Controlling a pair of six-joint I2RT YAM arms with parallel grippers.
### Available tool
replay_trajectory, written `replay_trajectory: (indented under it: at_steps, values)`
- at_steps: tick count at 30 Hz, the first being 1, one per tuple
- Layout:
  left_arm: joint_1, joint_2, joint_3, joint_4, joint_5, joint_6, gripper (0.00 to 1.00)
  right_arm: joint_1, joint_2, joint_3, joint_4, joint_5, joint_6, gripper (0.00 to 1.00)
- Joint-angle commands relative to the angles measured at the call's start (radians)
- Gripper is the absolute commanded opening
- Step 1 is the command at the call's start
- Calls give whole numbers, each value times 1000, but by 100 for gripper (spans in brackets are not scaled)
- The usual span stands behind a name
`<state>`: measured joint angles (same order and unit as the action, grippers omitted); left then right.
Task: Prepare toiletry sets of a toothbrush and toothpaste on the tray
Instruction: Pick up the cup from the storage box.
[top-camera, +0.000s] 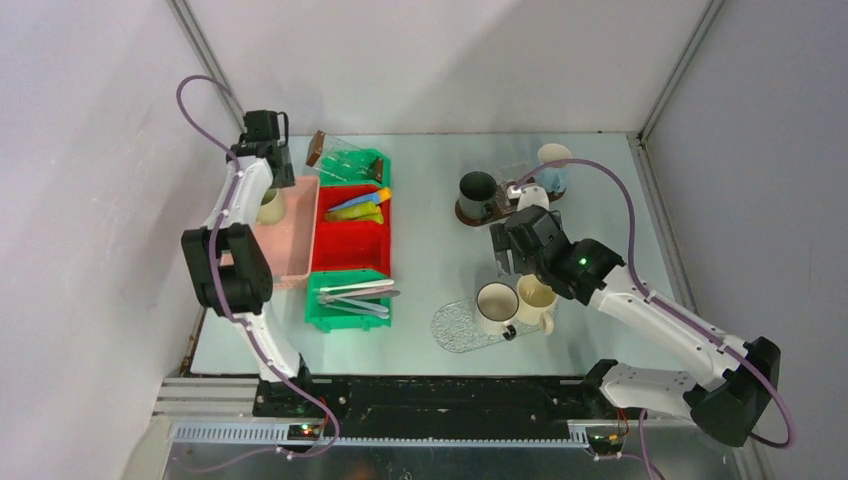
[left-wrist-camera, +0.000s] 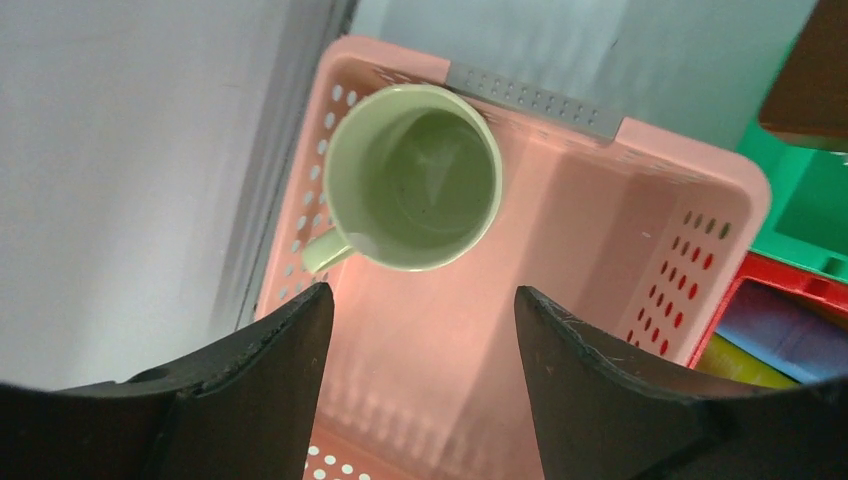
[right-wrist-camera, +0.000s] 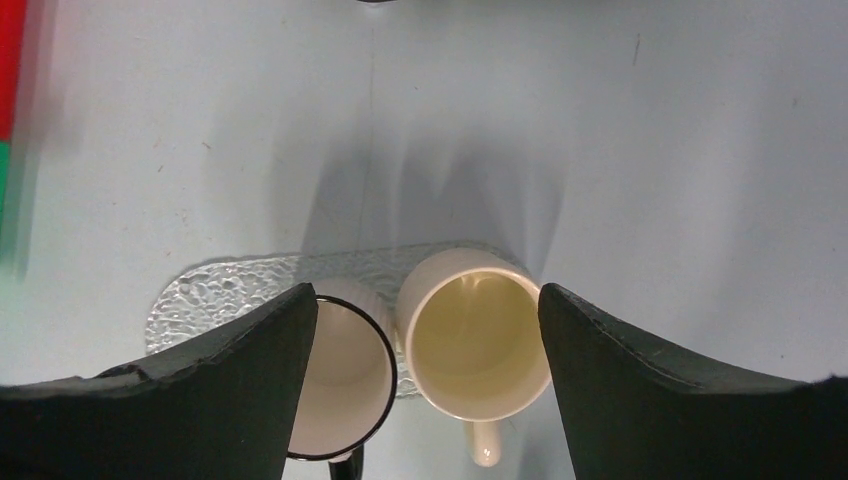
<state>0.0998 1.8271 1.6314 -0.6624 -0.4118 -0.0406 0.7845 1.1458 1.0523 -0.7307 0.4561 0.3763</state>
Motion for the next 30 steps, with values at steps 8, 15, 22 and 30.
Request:
replay_trajectory:
  at_steps: [8,15,22,30]
  values:
    - [47,187,99,-44,80,20,67,-60,-38,-15,-29,-6,-21,84]
    - [71,255,154,-53,132,15,56,-63,-50,-15,-68,-3,2,84]
    - [71,231,128,-50,182,5,25,-64,-73,-15,-95,0,30,84]
    - [71,97,94,-67,208,-51,0,-60,-121,-15,-139,3,72,84]
